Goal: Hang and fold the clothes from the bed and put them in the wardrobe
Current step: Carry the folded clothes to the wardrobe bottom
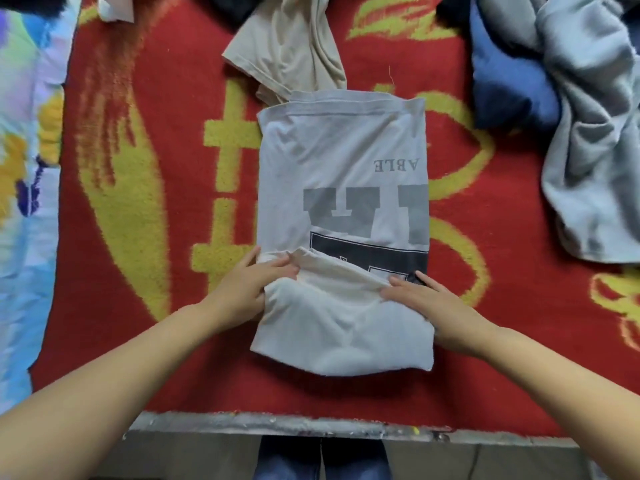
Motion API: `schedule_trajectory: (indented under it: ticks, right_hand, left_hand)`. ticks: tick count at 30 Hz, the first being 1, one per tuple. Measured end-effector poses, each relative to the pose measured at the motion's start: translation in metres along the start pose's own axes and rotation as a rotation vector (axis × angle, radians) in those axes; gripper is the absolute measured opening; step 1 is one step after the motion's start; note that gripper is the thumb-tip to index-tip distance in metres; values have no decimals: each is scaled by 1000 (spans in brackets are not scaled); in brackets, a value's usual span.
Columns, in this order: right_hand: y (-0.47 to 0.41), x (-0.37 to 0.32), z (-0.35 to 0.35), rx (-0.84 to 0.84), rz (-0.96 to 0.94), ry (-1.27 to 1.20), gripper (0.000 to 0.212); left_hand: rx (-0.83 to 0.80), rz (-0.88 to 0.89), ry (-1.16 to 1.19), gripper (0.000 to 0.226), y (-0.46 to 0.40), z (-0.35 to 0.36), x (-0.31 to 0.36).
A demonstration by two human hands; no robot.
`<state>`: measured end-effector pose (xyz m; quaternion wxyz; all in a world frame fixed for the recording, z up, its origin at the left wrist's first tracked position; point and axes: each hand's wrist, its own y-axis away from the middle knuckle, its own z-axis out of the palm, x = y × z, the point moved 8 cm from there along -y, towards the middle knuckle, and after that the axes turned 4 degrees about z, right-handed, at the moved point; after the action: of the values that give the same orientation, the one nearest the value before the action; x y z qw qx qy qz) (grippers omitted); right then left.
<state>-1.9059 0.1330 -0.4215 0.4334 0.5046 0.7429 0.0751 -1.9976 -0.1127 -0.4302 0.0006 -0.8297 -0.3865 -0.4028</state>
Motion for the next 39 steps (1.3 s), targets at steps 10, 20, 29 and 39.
schedule_trajectory:
  ticks: [10, 20, 29, 39]
  right_hand:
    - [-29, 89, -34, 297, 947, -1171, 30]
    - [-2, 50, -83, 856, 534, -741, 19]
    - [-37, 61, -98, 567, 804, -393, 27]
    - [-56, -7, -35, 155, 355, 517, 83]
  left_hand:
    - [339, -955, 489, 57, -29, -21, -60]
    - [731, -814, 342, 46, 25, -3, -22]
    - [628, -813, 266, 22, 36, -2, -30]
    - [-27, -345, -559, 100, -18, 42, 20]
